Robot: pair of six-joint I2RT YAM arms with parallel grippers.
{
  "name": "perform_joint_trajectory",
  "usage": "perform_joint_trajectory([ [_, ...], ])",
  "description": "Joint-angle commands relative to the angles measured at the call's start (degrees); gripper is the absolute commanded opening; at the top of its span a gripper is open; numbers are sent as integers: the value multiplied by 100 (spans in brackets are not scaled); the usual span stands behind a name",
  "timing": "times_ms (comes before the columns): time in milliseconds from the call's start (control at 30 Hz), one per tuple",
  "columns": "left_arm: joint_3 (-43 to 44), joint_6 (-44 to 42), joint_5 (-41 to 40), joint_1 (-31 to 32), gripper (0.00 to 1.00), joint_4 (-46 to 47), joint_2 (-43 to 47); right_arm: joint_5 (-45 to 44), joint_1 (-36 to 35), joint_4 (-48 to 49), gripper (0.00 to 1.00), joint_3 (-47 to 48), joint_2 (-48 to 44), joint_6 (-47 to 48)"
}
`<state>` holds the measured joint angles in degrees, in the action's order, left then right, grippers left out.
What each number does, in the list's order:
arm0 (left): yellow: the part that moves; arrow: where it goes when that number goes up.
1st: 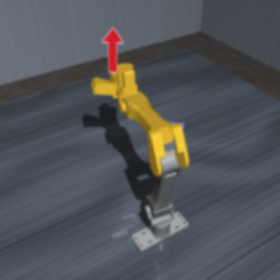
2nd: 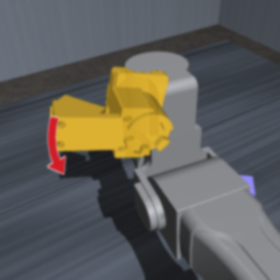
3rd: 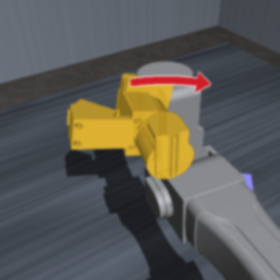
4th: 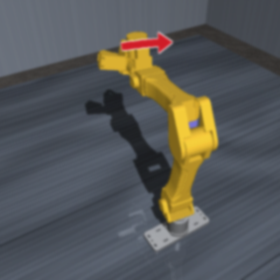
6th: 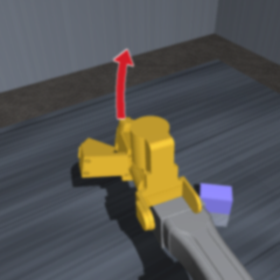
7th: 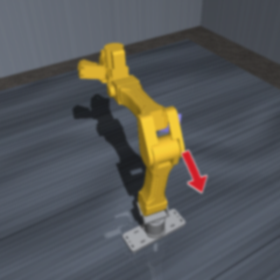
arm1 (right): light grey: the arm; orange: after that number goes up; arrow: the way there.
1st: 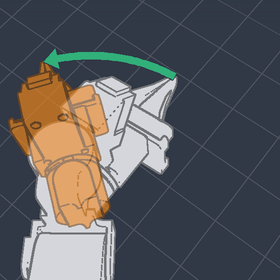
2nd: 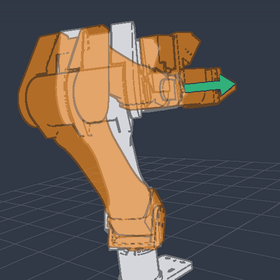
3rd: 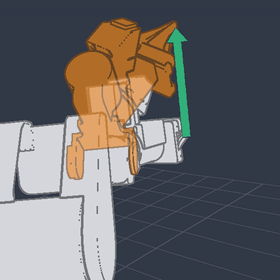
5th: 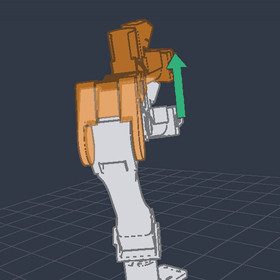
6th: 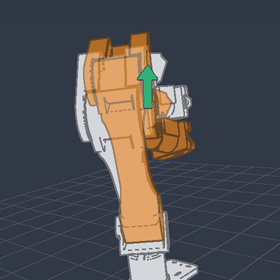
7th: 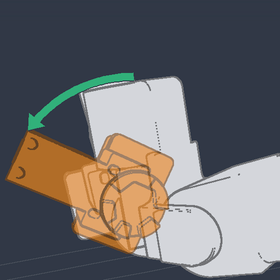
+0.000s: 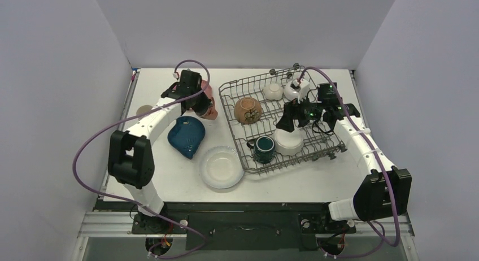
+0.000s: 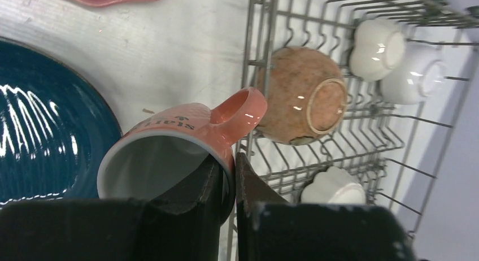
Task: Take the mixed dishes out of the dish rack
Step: Place the cup at the center of the board.
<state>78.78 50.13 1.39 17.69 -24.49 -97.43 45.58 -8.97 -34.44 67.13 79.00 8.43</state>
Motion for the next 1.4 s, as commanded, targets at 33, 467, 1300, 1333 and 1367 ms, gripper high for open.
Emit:
perform_joint_trajectory([
  [33, 1129, -72, -1049, 233, 0, -1080, -660, -195, 12, -98, 80, -26, -201, 452],
  [467, 2182, -173, -1164, 409, 1, -1584, -1810, -843, -975, -556, 80, 41, 33, 1455],
  [1300, 2121, -187, -593, 402, 57, -1491, -1926, -2894, -2551, -580, 81, 352, 1374, 983],
  [1333, 2100, -192, -577, 402, 58, -1481, -1901, -2909, -2550, -585, 81, 353, 1360, 978],
  [1367, 2063, -195, -547, 402, 59, -1465, -1839, -2940, -2548, -587, 81, 353, 1334, 977],
])
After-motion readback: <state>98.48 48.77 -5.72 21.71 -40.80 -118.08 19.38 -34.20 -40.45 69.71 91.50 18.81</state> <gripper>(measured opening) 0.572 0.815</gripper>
